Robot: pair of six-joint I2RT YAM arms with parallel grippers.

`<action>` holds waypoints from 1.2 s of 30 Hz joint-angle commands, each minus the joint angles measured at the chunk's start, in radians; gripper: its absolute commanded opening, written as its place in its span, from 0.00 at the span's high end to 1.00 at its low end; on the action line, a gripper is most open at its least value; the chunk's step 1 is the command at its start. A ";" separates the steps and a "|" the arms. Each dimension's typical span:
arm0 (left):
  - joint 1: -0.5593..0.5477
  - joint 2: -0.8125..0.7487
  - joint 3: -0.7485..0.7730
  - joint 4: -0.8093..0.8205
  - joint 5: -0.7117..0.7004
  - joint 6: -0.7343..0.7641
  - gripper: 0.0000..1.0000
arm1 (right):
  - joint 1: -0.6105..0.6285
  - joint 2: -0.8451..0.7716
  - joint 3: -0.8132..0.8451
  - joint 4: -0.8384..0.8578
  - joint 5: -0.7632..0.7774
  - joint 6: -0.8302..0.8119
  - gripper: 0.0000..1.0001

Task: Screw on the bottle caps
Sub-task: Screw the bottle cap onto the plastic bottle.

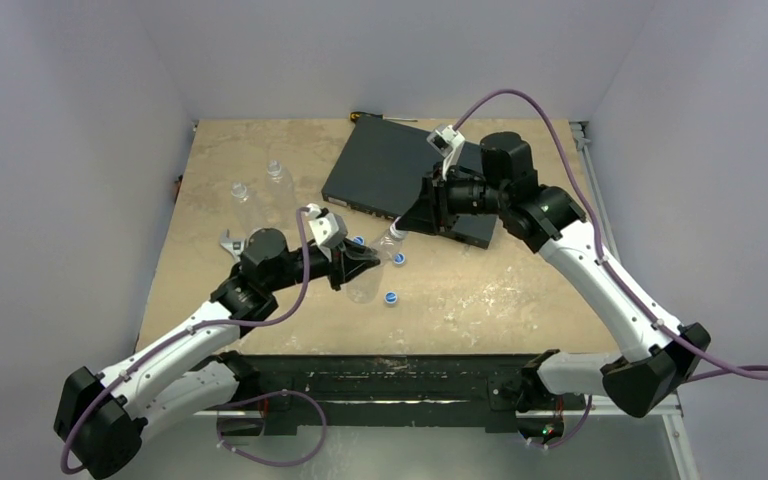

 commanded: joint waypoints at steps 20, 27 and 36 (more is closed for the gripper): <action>-0.002 -0.068 0.005 0.399 0.049 -0.134 1.00 | 0.066 -0.030 -0.039 0.032 -0.136 -0.046 0.94; -0.002 -0.067 0.018 0.324 -0.089 -0.038 1.00 | 0.072 -0.008 -0.017 0.031 -0.069 0.040 0.93; -0.003 -0.036 0.031 0.290 -0.107 0.019 1.00 | 0.092 0.003 0.021 0.031 0.128 0.164 0.70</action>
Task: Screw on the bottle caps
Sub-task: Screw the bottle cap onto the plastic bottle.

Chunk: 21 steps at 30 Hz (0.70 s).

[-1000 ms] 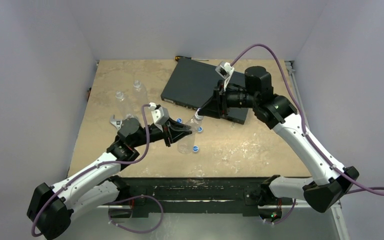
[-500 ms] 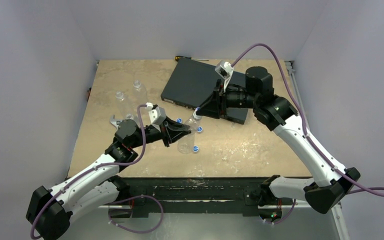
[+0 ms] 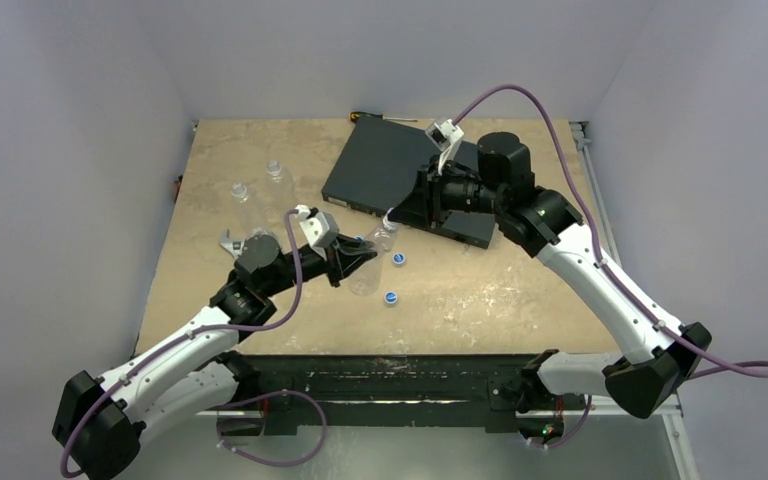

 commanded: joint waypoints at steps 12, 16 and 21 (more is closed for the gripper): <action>-0.010 -0.018 0.023 0.078 -0.087 0.101 1.00 | 0.049 0.032 0.175 -0.174 0.257 0.184 0.46; -0.009 -0.010 0.016 0.070 -0.097 0.108 1.00 | 0.049 0.029 0.209 -0.197 0.303 0.201 0.23; -0.010 0.002 0.017 0.048 -0.147 0.135 1.00 | 0.050 0.045 0.296 -0.300 0.421 0.216 0.17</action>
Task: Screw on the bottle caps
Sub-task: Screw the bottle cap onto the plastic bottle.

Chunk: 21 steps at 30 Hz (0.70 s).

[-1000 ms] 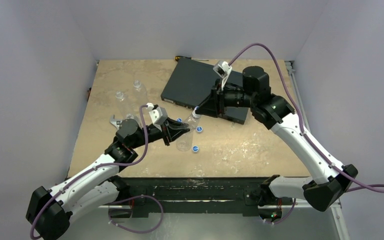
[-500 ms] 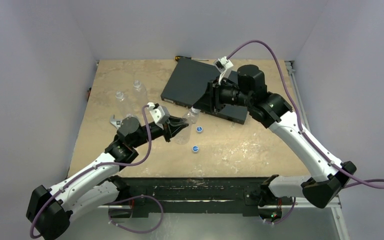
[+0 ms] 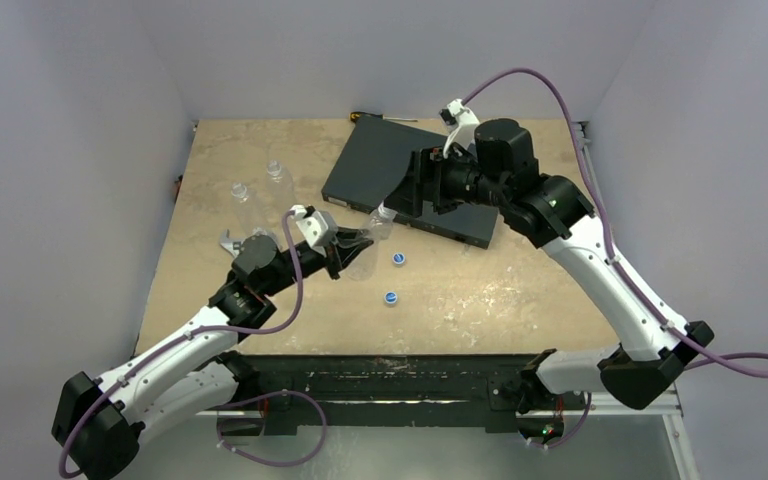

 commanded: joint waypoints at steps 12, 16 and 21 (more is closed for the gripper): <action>-0.061 0.024 0.059 -0.032 -0.269 0.242 1.00 | 0.117 0.107 0.192 -0.178 0.325 0.077 0.30; -0.064 0.029 0.061 -0.041 -0.268 0.249 1.00 | 0.124 0.106 0.181 -0.143 0.330 0.068 0.31; -0.065 0.020 0.060 -0.055 -0.266 0.252 1.00 | 0.131 0.114 0.182 -0.147 0.353 0.037 0.38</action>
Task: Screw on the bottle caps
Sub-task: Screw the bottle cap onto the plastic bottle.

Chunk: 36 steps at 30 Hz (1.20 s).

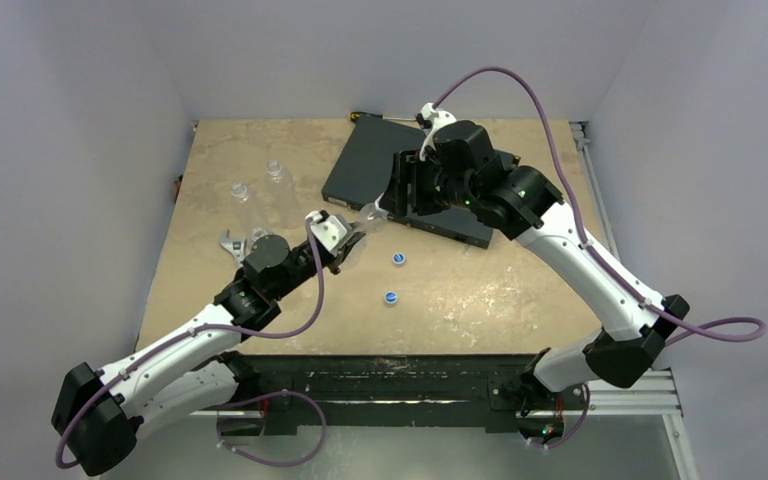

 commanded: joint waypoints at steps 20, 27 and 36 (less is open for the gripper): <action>-0.012 -0.020 0.038 0.014 -0.016 0.048 1.00 | 0.009 0.045 0.041 0.045 -0.012 0.053 0.53; -0.014 -0.019 0.034 0.011 -0.007 0.048 1.00 | 0.009 0.039 0.041 0.044 -0.013 0.046 0.52; -0.012 -0.026 0.034 0.005 0.013 0.041 1.00 | 0.009 -0.009 0.016 0.081 -0.041 -0.043 0.43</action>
